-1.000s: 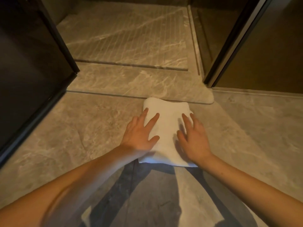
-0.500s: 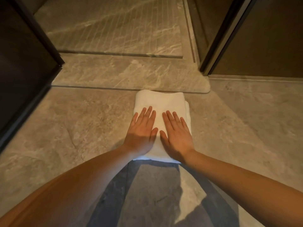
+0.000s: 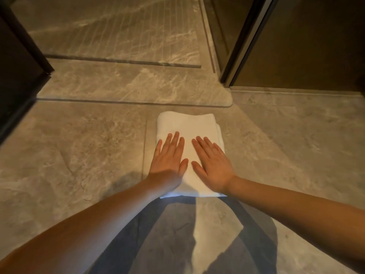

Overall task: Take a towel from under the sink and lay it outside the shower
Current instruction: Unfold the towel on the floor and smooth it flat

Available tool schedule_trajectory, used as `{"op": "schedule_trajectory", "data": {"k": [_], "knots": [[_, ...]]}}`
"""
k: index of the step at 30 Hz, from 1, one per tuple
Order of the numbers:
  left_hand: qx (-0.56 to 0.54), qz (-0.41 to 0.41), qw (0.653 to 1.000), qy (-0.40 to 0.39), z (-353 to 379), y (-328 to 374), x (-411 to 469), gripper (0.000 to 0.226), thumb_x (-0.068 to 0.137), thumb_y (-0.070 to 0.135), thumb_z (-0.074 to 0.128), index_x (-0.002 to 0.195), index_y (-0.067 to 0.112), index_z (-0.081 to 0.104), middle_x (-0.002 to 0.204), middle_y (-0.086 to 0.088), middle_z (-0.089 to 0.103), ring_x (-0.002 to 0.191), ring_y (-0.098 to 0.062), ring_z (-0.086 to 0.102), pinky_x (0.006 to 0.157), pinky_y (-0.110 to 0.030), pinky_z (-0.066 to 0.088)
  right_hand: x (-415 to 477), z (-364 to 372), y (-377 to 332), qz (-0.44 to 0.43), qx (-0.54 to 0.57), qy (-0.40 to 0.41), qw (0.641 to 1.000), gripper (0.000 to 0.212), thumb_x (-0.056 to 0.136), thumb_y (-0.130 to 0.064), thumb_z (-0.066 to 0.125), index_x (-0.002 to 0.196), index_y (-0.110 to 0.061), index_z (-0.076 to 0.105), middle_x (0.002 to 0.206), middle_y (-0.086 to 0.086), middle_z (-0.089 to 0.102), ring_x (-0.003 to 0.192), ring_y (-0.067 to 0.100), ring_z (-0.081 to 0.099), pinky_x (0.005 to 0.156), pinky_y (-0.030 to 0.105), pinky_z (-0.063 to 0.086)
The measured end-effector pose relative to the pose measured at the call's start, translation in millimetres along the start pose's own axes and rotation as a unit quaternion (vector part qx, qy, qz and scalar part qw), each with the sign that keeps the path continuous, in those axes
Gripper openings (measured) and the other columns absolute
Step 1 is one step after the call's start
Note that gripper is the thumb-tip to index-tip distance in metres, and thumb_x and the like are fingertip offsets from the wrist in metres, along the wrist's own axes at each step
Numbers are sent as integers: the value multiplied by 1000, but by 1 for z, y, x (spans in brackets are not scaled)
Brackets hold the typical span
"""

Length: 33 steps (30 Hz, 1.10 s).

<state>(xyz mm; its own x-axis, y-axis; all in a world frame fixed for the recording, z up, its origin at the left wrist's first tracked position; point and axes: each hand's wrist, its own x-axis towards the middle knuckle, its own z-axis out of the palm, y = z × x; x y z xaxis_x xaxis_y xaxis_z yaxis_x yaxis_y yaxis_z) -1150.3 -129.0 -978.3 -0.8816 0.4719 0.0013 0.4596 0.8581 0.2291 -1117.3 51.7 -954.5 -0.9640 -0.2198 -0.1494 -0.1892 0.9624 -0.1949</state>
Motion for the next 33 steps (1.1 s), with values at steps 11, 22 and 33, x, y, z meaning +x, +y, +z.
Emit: {"op": "schedule_trajectory", "data": {"k": [11,22,33], "knots": [[-16,-4,1000,11,2,8,5,66,97,42,24,156,13,13,165,-8,4,151,-24,-2,121,-42,-4,-14,-17,44,198,209,-14,958,71,93,-47,50,153,-37,14,136,16,46,121,39,47,95,40,41],[-21,-10,1000,6,1,8,4,65,99,43,23,156,15,7,165,-5,-1,151,-22,-6,122,-42,-4,-21,-36,31,157,343,62,924,62,82,-15,70,139,-30,49,130,2,52,107,15,51,88,27,45],[-18,-11,1000,8,3,8,4,66,98,43,22,156,14,9,165,-6,1,151,-22,-4,122,-42,-4,-30,-63,47,140,534,-157,819,68,85,-4,69,134,-48,50,139,-13,43,122,14,52,88,45,58]]}}
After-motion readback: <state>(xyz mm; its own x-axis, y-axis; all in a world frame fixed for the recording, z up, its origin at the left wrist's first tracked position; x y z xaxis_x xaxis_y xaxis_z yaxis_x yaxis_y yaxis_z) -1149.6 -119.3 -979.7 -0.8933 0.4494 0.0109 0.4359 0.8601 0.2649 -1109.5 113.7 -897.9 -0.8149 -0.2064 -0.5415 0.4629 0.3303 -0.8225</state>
